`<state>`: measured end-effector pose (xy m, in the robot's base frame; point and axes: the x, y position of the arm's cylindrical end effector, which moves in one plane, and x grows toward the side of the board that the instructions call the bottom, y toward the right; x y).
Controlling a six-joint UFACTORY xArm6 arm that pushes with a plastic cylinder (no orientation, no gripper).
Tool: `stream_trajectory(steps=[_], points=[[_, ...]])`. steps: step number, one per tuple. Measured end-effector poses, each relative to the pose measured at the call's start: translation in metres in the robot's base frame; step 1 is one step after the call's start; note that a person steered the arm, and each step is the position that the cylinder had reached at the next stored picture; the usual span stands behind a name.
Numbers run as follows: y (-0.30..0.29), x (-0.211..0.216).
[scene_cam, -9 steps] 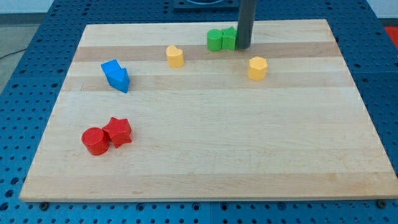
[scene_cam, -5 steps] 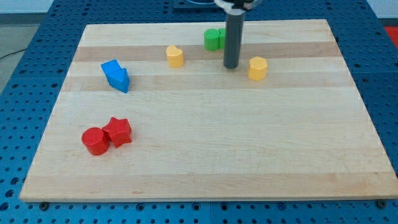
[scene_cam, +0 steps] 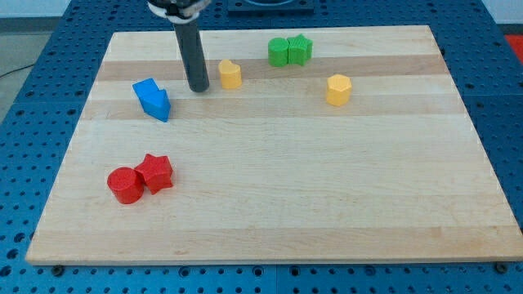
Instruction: Push the yellow heart into the left of the yellow hexagon
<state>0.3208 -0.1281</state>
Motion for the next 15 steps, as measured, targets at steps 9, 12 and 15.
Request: stream_trajectory(steps=[9, 12, 15], points=[[0.253, -0.005], [0.246, 0.007], [0.224, 0.022]])
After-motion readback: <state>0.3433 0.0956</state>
